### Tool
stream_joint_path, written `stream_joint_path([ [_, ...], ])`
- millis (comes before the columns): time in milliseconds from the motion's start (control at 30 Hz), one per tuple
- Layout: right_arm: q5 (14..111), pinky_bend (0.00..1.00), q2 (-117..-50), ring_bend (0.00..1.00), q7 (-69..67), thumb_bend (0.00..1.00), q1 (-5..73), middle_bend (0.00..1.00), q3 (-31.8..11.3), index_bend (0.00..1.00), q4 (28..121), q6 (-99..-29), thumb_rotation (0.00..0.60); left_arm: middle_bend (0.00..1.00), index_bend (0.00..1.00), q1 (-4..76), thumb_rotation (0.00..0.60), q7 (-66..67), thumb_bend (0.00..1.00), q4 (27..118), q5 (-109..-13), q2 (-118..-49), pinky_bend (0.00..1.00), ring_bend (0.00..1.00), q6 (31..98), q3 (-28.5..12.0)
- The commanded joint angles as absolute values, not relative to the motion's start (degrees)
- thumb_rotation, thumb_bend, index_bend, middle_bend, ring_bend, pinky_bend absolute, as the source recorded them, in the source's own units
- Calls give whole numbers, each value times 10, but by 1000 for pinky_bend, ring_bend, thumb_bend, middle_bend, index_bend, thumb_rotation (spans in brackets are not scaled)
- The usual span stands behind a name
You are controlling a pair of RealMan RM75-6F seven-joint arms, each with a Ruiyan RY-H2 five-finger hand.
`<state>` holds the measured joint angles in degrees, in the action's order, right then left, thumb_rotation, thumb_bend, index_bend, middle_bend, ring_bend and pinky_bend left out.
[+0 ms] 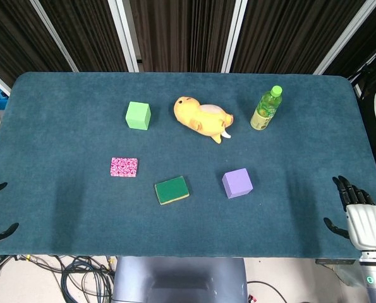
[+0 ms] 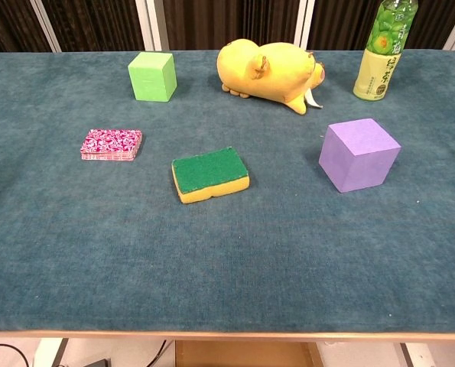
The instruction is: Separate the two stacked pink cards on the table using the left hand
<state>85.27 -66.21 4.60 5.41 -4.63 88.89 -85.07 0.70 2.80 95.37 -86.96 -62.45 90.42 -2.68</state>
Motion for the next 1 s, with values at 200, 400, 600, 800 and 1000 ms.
stream_joint_path([
  [200, 844, 216, -659, 150, 41, 200, 55, 83, -46, 33, 887, -839, 600, 154, 232, 14, 600, 27, 114, 947, -862, -632, 0, 0, 898, -35],
  [400, 840, 216, -657, 150, 30, 200, 56, 83, -47, 33, 883, -836, 600, 166, 236, 71, 600, 30, 113, 961, -858, -623, 0, 0, 828, -57],
  [600, 839, 216, -656, 150, 20, 201, 56, 83, -49, 33, 879, -835, 600, 167, 254, 185, 600, 103, 113, 1010, -774, -604, 0, 0, 675, -121],
  [800, 828, 216, -654, 150, 21, 200, 56, 83, -49, 33, 883, -826, 600, 146, 263, 335, 600, 185, 113, 998, -572, -627, 0, 0, 470, -170],
  [1000, 825, 216, -652, 150, 23, 201, 57, 83, -49, 33, 884, -823, 600, 145, 268, 432, 600, 272, 129, 952, -432, -678, 0, 0, 426, -154],
])
